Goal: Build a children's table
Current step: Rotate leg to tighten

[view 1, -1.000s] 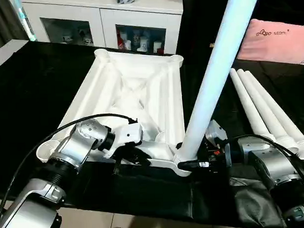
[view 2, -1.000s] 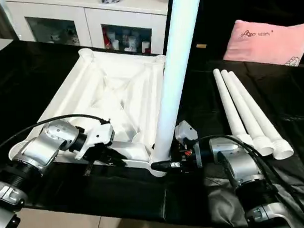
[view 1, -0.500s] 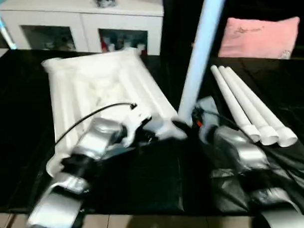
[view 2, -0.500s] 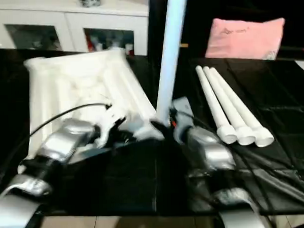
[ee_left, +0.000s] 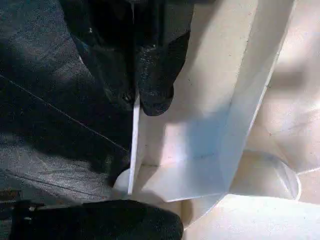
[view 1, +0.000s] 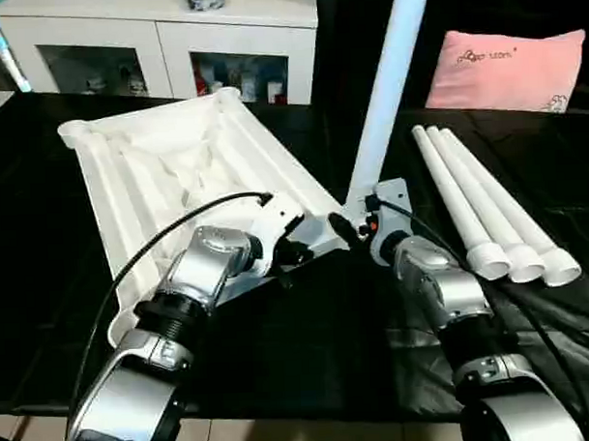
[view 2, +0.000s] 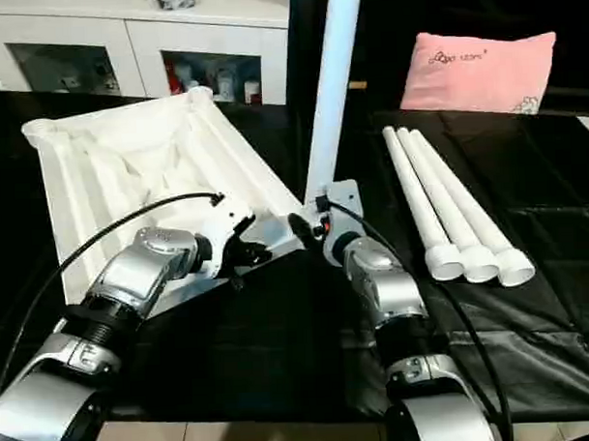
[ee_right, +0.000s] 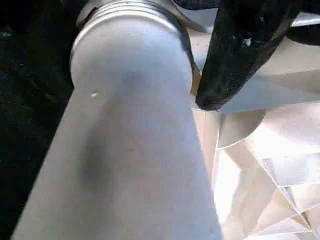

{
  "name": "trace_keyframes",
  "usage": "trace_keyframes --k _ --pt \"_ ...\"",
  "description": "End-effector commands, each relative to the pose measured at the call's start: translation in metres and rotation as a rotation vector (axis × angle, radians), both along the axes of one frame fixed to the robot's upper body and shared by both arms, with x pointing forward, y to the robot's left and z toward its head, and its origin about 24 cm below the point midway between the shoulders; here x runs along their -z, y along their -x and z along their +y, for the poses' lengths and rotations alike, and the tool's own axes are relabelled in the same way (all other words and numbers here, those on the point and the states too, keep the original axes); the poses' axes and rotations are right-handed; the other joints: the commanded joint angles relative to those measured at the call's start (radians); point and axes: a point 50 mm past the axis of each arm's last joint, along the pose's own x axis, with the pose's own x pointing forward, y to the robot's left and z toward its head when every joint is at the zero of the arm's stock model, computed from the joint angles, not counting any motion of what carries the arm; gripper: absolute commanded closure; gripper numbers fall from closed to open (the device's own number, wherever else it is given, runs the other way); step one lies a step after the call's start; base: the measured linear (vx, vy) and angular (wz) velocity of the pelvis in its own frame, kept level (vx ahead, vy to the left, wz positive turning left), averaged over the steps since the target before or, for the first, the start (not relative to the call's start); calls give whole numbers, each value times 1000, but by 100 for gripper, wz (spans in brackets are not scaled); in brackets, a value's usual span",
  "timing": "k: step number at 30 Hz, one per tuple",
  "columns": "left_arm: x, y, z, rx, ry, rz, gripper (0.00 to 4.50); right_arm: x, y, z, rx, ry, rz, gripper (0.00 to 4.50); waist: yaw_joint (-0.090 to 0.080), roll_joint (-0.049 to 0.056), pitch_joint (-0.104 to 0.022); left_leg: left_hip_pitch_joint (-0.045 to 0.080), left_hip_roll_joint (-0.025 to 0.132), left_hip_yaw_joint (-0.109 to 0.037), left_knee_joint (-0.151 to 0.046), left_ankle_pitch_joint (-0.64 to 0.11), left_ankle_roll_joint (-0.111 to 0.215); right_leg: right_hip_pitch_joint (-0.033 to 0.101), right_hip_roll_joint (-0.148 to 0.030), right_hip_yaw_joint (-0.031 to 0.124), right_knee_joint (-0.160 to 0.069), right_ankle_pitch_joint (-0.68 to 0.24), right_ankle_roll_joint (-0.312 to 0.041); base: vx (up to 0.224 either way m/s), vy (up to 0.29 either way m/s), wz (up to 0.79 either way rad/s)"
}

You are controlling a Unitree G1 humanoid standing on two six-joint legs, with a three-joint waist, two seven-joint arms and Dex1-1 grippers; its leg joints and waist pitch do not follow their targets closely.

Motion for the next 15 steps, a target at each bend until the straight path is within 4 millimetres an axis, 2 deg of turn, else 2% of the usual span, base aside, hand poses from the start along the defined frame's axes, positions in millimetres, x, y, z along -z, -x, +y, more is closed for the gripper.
trace_keyframes --k 1,3,5,7,10,11,12,13,15 --pt "-18 -2 -13 65 48 -90 450 8 13 27 -176 -44 20 47 6 5 -62 3 51 -17 -63 -149 38 53 -93 59 -84 -127 -216 0 0 0" --pt "-17 -2 -6 77 34 -86 450 8 16 19 -203 -29 -1 14 8 4 -62 1 51 -17 -62 -136 49 55 -93 59 -82 -102 -213 0 0 0" --pt "-16 -1 2 119 14 -101 450 9 22 4 -264 -6 -31 10 10 -2 -63 0 50 -17 -60 -130 62 57 -92 58 -82 -89 -211 0 0 0" --pt "-14 0 9 154 -3 -108 450 10 27 -8 -316 3 -45 2 11 3 -62 -2 53 -16 -60 -127 72 57 -93 59 -81 -82 -216 0 0 0" --pt "-11 3 19 211 -25 -105 450 7 35 -26 -417 13 -57 2 11 1 -61 0 53 -16 -60 -146 71 56 -92 57 -84 -104 -221 0 0 0" --pt "-11 3 21 220 -30 -104 450 7 37 -29 -434 13 -56 2 12 5 -60 1 53 -15 -59 -158 74 55 -91 58 -86 -114 -219 0 0 0" --pt "-11 6 26 261 -27 -91 450 2 40 -42 -487 18 -62 2 13 4 -60 0 55 -17 -60 -155 74 56 -92 58 -84 -112 -219 0 0 0" --pt "-11 6 26 265 -26 -90 450 2 40 -43 -491 18 -63 2 13 10 -61 0 54 -17 -60 -156 77 57 -92 58 -84 -107 -223 0 0 0" --pt "-12 10 30 324 -12 -77 450 -4 41 -55 -517 8 -72 2 14 7 -62 0 56 -17 -59 -153 78 55 -92 58 -83 -92 -235 0 0 0"
